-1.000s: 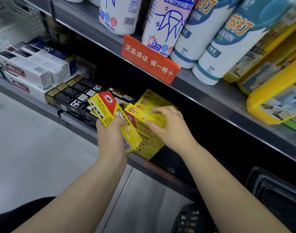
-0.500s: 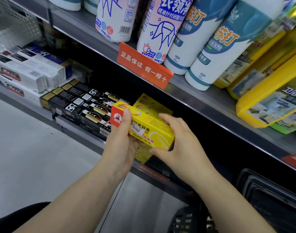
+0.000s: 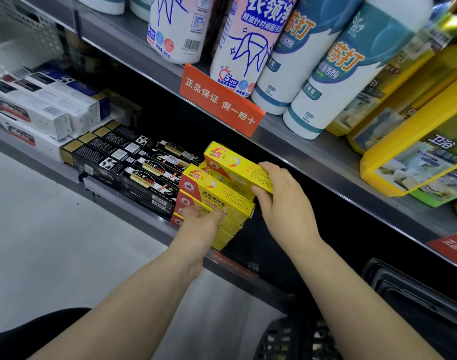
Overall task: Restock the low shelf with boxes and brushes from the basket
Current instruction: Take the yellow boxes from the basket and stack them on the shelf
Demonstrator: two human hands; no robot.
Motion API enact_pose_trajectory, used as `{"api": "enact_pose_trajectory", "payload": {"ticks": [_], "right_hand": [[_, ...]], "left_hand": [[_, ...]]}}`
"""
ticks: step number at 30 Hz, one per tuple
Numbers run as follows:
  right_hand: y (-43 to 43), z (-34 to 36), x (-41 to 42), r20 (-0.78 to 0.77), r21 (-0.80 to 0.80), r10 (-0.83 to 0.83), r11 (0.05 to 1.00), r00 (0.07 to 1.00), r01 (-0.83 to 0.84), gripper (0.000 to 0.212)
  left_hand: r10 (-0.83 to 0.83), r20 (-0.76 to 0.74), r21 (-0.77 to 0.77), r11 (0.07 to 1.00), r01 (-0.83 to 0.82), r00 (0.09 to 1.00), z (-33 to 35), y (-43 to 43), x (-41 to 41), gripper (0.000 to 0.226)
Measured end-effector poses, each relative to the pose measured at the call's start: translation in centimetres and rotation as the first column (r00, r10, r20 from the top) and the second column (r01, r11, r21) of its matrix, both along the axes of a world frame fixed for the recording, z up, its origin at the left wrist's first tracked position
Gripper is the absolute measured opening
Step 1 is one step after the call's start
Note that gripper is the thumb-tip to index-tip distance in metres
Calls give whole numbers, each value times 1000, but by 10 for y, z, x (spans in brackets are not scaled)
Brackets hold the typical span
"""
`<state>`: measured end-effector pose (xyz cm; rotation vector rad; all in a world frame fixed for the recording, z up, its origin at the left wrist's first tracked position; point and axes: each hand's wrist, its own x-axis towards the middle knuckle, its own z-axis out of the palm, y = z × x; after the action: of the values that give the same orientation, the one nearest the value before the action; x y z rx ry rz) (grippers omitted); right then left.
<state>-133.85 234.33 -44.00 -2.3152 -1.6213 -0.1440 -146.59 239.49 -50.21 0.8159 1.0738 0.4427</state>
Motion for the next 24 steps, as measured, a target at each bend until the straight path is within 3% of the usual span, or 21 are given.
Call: {"api": "enact_pose_trajectory", "payload": {"ticks": [3,6,8,11,13,24], "right_hand": [[19,-11,14,-191,-88,-54,995,980,38,44],[28,-26,21,-482,-246,-98,969,871,-27,41],[27,-36,23,-549,-314,-136,948,825,-53,46],[21,-41,28,-520,-354,-118,931,846,-88,79],[19,-41,32,-486,-354,-73,927,871,-120,90],[16,-36,38,-504,-319,-75,942,861,-104,88]], "left_hand": [[-26,24,-47,999,27,999,-3,-1,5,73],[-30,21,-40,999,31,999,-3,-2,9,73],[-37,15,-32,999,38,999,-4,-2,10,72],[-35,4,-22,999,35,999,-5,-1,12,71],[-25,-6,-21,999,25,1000,-6,-1,13,71],[-5,-31,-17,1000,5,1000,-8,-2,15,67]]}}
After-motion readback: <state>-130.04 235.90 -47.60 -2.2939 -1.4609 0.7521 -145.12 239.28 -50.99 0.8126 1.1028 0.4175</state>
